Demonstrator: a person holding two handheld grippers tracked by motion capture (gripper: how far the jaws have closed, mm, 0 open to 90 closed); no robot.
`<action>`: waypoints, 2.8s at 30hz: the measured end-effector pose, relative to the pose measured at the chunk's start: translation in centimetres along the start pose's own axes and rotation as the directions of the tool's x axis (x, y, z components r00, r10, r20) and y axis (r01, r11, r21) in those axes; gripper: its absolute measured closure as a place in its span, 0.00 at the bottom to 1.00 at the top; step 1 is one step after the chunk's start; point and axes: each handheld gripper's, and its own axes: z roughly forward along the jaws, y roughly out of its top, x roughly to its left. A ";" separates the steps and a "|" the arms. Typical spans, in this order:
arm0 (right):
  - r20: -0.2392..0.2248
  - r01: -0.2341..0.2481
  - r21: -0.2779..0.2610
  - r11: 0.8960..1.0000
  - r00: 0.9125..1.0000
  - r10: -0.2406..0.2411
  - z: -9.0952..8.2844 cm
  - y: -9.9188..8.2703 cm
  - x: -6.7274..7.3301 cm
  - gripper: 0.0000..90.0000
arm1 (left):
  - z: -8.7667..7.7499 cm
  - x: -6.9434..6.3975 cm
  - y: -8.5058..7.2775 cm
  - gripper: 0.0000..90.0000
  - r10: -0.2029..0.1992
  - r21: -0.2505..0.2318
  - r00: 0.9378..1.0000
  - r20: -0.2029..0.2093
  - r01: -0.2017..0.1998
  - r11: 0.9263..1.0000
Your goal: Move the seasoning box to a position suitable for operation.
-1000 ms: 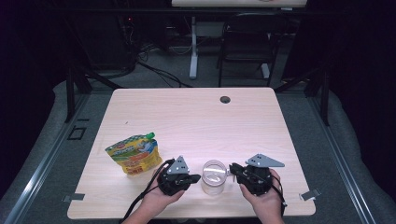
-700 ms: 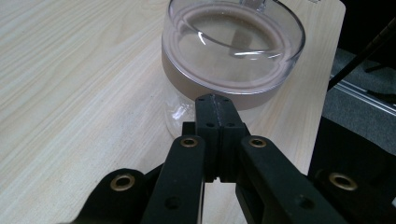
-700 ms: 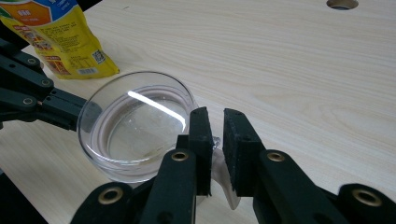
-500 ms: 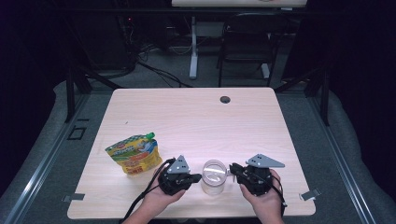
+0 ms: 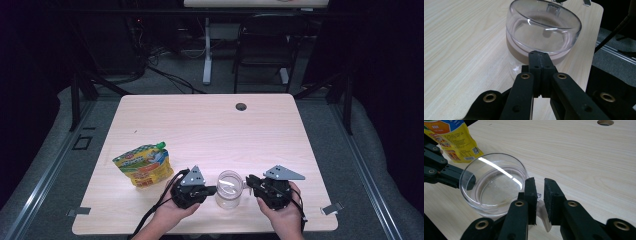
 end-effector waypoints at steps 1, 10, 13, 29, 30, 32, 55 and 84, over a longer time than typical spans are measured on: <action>0.000 0.000 0.000 1.000 1.000 0.000 0.0 0.0 0.0 0.89 | 0.0 0.0 0.0 1.00 0.001 0.003 1.000 0.002 -0.001 1.000; 0.001 0.002 -0.003 1.000 1.000 -0.002 -0.2 -0.1 0.1 0.86 | -0.2 0.1 0.2 1.00 0.001 0.003 1.000 0.001 -0.001 1.000; 0.002 0.012 0.005 1.000 1.000 -0.012 -0.4 -0.2 0.1 0.84 | -0.2 0.0 0.4 1.00 0.001 0.000 1.000 0.003 -0.001 1.000; -0.009 0.125 0.018 0.992 0.992 -0.125 -2.0 -1.2 1.7 0.68 | -0.7 -0.3 1.8 1.00 0.022 -0.004 1.000 -0.002 -0.022 1.000; -0.009 0.125 0.018 0.992 0.992 -0.125 -2.0 -1.2 1.7 0.68 | -0.7 -0.3 1.9 1.00 0.025 -0.002 1.000 -0.003 -0.025 1.000; -0.013 0.141 0.028 0.990 0.990 -0.140 -1.9 -1.3 1.9 0.65 | -0.7 -0.3 2.1 1.00 0.022 -0.009 1.000 -0.003 -0.022 1.000; -0.004 0.206 0.030 0.978 0.979 -0.206 -0.8 -1.5 3.4 0.52 | -0.9 -0.7 3.6 1.00 0.039 -0.014 0.999 -0.005 -0.039 0.999; -0.003 0.185 -0.011 0.983 0.983 -0.186 -1.5 -1.3 3.2 0.58 | 0.3 -0.3 2.3 1.00 0.024 0.030 1.000 -0.011 -0.024 0.999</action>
